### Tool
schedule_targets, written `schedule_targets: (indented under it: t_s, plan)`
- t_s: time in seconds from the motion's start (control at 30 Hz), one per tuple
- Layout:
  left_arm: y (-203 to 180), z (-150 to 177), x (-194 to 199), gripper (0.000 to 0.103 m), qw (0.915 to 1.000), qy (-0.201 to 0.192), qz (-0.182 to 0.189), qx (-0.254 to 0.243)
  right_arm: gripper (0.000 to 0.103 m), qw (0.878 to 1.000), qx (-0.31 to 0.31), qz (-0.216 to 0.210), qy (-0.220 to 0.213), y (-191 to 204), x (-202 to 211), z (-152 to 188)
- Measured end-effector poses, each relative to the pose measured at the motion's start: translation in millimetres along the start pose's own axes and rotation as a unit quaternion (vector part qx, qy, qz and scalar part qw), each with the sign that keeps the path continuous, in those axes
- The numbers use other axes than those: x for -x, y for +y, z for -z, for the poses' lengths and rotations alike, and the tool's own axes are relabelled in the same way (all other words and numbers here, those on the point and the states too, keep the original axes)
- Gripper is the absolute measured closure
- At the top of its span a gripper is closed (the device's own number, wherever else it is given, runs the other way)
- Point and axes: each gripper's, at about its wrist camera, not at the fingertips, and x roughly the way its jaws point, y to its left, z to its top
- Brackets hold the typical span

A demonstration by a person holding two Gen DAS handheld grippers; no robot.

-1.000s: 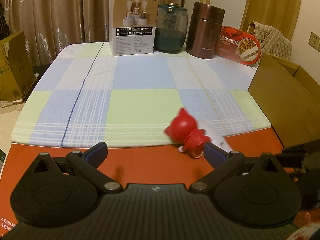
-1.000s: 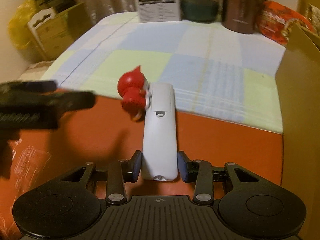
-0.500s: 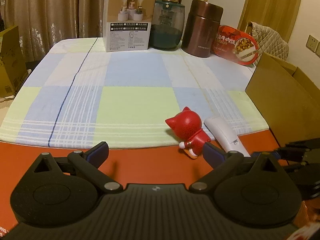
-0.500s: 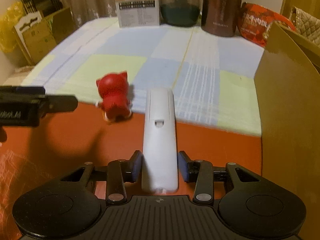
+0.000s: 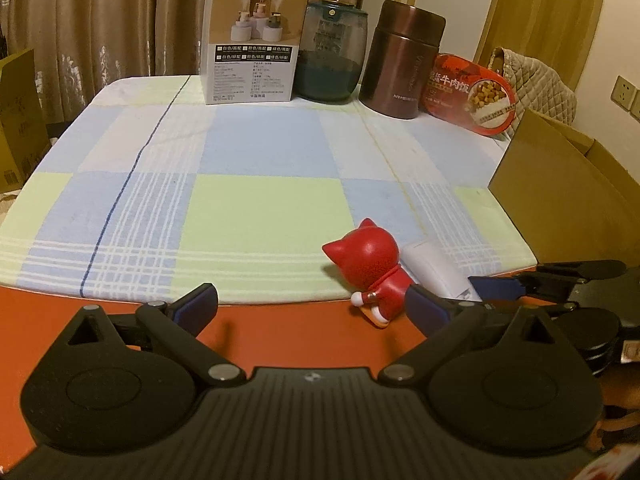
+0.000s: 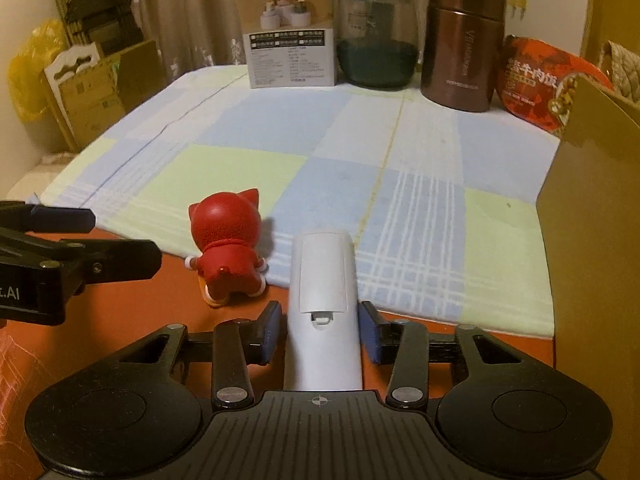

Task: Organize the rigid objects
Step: 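Grasp the red cat figurine with the left tool while the right tool grasps the white device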

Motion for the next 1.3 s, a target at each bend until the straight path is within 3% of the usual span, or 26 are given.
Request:
schedule_targets:
  t_s: [0.37,0.53,0.73,0.8,0.97,1.07,1.3]
  plan:
    - [-9.6,-1.1,-13.5,0.014,0.9991,-0.004,0.021,0.037,0.068,0.998,-0.057,0.038,-0.002,-26.4,9.5,-11.2]
    - [-25.3,-5.5,-20.8,0.017,0.999,-0.024,0.03,0.023,0.068,0.996,-0.072,0.044,0.003,-36.8,8.4,-9.5]
    - [-35.0,-10.2,-43.3,0.034,0.9996,-0.022,0.016,0.008,0.068,0.996,-0.079,0.043,0.003,-42.5,9.0,-8.5]
    - [-34.6,-11.0,-50.9,0.046,0.9997,-0.021,0.013,0.01,0.068,0.996,-0.082,0.042,0.003,-43.6,8.1,-8.0]
    - [-32.9,-10.8,-57.0,0.053,0.9997,-0.018,0.015,0.002,0.068,0.996,-0.083,0.038,0.006,-43.6,6.3,-8.0]
    - [-32.0,-10.2,-51.0,0.063,0.9996,-0.01,0.023,-0.013,0.068,0.996,-0.082,0.031,0.006,-40.1,6.6,-8.3]
    - [-23.3,0.3,-24.3,0.063,0.9984,0.025,0.025,-0.043,0.068,0.997,-0.078,0.007,0.003,-30.3,16.2,-7.5]
